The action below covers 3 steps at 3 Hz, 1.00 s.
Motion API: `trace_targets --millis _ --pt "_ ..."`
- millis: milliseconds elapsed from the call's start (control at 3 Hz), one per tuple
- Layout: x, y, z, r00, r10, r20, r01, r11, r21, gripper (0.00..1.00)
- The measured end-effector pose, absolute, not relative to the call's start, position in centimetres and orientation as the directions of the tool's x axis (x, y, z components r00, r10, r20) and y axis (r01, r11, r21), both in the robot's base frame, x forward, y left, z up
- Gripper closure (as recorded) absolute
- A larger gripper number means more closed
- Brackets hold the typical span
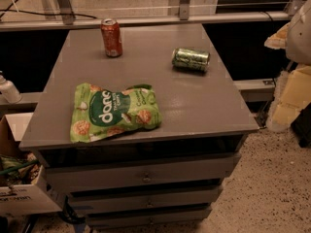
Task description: Move green rice chip bag near coke can
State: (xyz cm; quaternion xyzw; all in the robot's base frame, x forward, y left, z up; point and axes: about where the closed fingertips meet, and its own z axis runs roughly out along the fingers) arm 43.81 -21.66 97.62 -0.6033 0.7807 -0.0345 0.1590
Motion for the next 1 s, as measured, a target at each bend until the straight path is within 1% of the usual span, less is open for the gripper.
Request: trace_targets --millis 667,1000 --pt "43.8 -21.4 97.7 -0.221 -0.949 -0.225 -0.927 0.276 -0.252 0.0" --pt "44.4 -19.3 97.2 -0.182 -0.932 -0.314 -0.932 0.266 -0.247 0.0"
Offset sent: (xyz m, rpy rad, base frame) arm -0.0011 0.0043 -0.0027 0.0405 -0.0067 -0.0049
